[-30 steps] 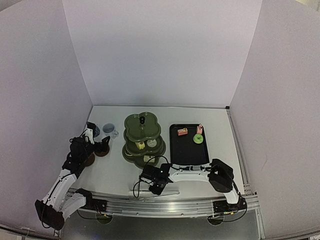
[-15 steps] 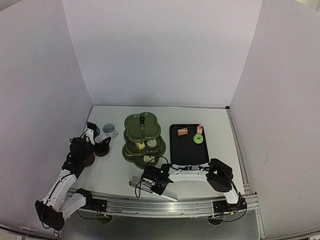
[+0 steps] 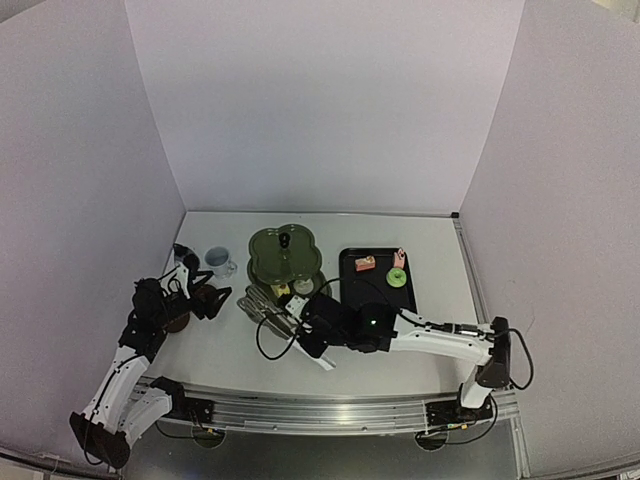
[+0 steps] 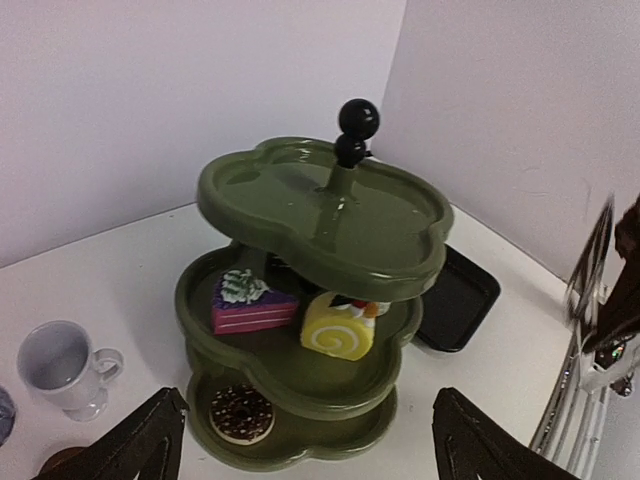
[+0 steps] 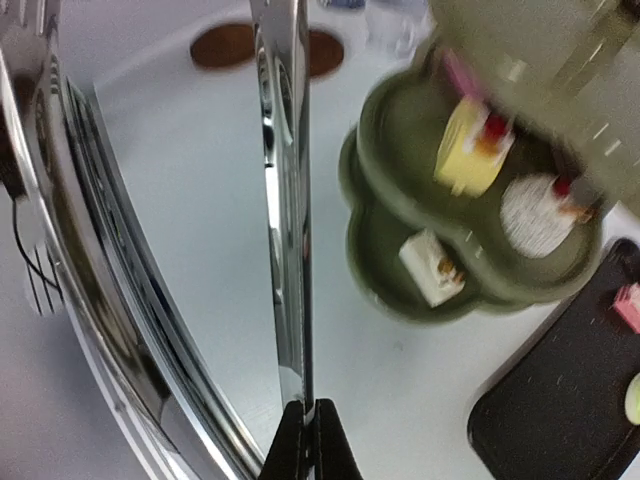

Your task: Serve the afternoon tea

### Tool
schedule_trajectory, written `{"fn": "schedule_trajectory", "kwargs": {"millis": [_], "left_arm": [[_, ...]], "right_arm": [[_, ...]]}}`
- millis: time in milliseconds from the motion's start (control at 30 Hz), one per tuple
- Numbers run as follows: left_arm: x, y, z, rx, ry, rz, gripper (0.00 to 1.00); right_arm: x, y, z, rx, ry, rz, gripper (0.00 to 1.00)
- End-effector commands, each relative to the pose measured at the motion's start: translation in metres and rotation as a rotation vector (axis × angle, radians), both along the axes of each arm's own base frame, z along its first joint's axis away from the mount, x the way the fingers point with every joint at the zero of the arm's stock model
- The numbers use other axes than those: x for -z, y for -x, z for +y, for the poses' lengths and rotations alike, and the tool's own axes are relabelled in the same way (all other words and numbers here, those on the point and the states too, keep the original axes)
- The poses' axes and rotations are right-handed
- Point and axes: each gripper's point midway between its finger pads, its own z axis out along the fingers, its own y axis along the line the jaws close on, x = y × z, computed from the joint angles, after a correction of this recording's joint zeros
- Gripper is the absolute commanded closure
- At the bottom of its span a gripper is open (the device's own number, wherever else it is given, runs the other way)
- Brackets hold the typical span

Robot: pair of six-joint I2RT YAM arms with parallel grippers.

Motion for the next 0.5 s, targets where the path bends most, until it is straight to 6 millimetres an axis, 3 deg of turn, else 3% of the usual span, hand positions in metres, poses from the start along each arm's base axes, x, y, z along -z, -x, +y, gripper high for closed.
{"fn": "schedule_trajectory", "kwargs": {"millis": [0,200,467], "left_arm": [[-0.056,0.030,-0.030,0.266,0.132,-0.071,0.15],[-0.095,0.046,-0.051,0.513,0.282,-0.054,0.06],[-0.126,0.061,-0.065,0.677,0.327,-0.088,0.06]], "right_arm": [[-0.110,-0.031,0.022,0.128,-0.321,-0.203,1.00],[-0.159,-0.059,0.058,0.160,-0.405,-0.378,1.00],[-0.178,-0.081,0.085,0.162,-0.428,-0.470,1.00]]}}
